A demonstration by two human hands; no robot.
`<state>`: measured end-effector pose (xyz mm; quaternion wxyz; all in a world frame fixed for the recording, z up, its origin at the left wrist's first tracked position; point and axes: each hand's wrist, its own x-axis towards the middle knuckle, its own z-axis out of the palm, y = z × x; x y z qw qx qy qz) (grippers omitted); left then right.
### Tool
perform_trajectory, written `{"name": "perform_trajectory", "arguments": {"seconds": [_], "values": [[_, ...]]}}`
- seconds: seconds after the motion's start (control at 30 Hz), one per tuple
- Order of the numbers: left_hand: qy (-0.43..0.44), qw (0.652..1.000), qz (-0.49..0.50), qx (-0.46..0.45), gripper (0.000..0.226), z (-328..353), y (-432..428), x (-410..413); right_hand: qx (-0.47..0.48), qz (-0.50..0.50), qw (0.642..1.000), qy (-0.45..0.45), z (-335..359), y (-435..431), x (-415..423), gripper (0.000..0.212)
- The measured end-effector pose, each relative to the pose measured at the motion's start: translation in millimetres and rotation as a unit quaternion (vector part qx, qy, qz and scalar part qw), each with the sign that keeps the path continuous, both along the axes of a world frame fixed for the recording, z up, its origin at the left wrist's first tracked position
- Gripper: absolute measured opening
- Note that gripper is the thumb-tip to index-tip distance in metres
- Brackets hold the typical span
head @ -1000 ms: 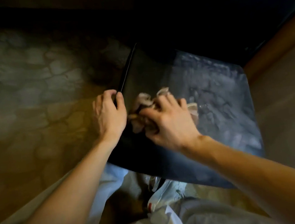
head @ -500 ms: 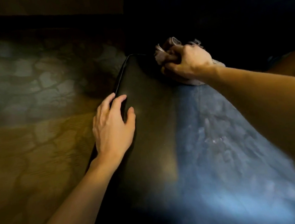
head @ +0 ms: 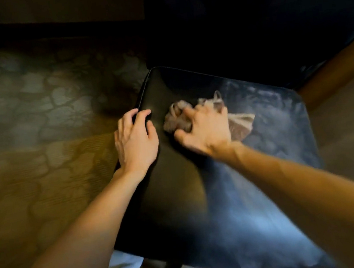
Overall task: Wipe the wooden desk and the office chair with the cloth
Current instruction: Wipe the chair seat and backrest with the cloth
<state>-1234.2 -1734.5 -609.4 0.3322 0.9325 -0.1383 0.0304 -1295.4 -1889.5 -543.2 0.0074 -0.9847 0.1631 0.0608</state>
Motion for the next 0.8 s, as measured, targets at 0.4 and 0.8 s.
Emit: {"name": "perform_trajectory", "arguments": {"seconds": [0.4, 0.8], "values": [[0.032, 0.99, -0.022, 0.133, 0.048, 28.5, 45.7, -72.5, 0.15, 0.086, 0.983, 0.055, 15.5, 112.1, -171.1, 0.057], [0.369, 0.921, 0.088, -0.088, 0.074, -2.4, 101.5, -126.0, 0.192, -0.079, 0.969, -0.134, 48.8, 18.4, -113.4, 0.083]]}}
